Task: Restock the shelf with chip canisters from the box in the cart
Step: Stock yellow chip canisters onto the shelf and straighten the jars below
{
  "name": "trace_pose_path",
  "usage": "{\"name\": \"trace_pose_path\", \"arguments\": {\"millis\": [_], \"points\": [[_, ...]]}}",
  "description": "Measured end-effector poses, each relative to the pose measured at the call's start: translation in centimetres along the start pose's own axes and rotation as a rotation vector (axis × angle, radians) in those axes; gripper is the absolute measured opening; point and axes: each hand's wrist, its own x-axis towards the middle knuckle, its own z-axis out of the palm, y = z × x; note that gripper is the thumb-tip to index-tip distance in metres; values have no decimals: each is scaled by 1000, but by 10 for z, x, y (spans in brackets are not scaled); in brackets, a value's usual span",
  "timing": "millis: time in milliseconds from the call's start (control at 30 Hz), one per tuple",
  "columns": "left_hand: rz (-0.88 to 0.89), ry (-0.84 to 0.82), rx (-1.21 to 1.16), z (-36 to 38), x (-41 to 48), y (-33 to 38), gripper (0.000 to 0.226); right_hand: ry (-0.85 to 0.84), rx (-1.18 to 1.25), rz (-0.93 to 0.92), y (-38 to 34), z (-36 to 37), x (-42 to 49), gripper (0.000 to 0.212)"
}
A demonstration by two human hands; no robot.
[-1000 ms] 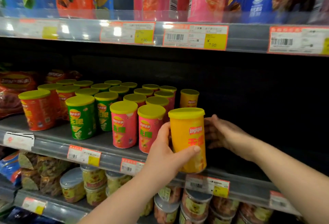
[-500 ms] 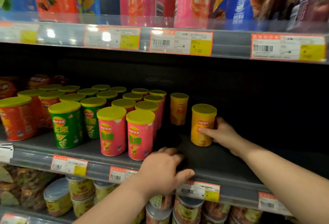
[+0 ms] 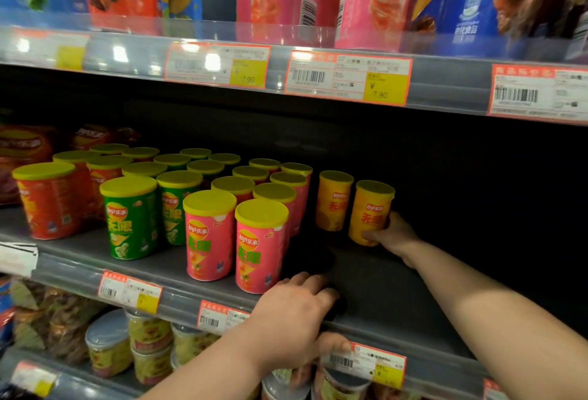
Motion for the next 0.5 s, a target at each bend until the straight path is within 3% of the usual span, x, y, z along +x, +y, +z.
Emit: {"name": "trace_pose_path", "arguments": {"millis": [500], "points": [[20, 43, -26, -4, -1, 1, 92, 55, -75, 9, -1, 5, 8, 64]]}}
